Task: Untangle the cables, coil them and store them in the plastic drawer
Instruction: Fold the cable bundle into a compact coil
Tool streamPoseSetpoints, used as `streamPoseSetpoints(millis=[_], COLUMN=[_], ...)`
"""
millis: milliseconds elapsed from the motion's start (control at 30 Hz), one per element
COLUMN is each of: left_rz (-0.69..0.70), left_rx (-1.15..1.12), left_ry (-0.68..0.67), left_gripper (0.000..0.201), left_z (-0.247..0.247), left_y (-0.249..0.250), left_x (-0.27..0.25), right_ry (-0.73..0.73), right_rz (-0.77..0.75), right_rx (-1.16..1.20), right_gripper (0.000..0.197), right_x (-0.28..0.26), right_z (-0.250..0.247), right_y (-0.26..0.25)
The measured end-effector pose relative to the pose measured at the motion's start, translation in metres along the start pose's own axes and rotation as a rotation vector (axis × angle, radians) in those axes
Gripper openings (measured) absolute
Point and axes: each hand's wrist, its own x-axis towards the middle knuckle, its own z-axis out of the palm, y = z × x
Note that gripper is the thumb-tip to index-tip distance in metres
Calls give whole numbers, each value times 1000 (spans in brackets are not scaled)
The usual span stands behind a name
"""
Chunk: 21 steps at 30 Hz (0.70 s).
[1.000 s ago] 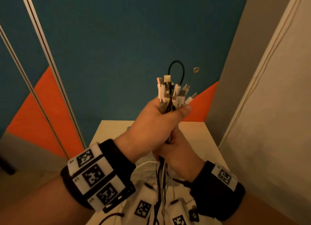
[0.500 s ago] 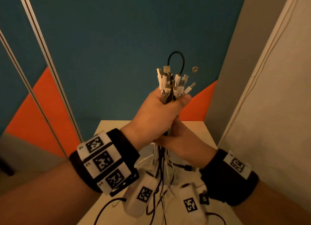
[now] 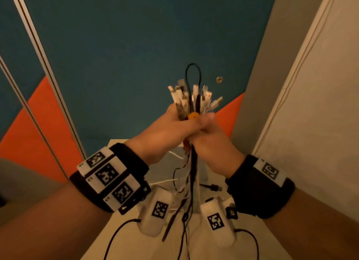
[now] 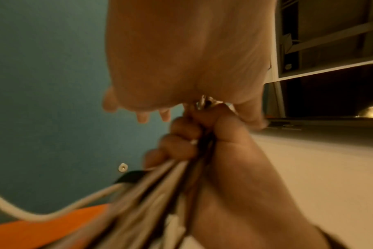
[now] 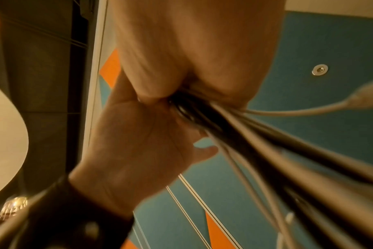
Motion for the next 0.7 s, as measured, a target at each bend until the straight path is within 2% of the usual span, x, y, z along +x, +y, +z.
streamPoseSetpoints(millis=[67, 100, 133, 167, 233, 300, 400, 533, 700], left_rz=[44, 57, 69, 80, 90, 98, 108, 112, 4], left_rx=[-128, -185, -210, -208, -162, -117, -110, -86, -50], left_ry=[40, 45, 33, 18, 28, 96, 143, 234, 193], left_gripper=[81, 97, 102, 97, 66, 38, 16, 19, 23], left_z=[-5, -3, 1, 8, 21, 28, 30, 30, 28], left_y=[-16, -26, -35, -40, -41, -35, -27, -28, -39], left_x=[-3, -5, -7, -9, -9, -4, 2, 6, 12], right_ry=[121, 177, 211, 222, 190, 159, 153, 121, 149], right_rz=[8, 18, 27, 27, 13, 5, 9, 9, 38], right_rx=[105, 162, 205, 232, 262, 253, 246, 220, 153], right_gripper=[22, 24, 27, 31, 32, 30, 31, 35, 35], right_x=[12, 19, 26, 33, 43, 49, 57, 62, 77], right_z=[-1, -3, -5, -7, -7, -8, -12, -16, -21], right_y=[-6, -11, -18, -25, -39, -50, -61, -67, -62])
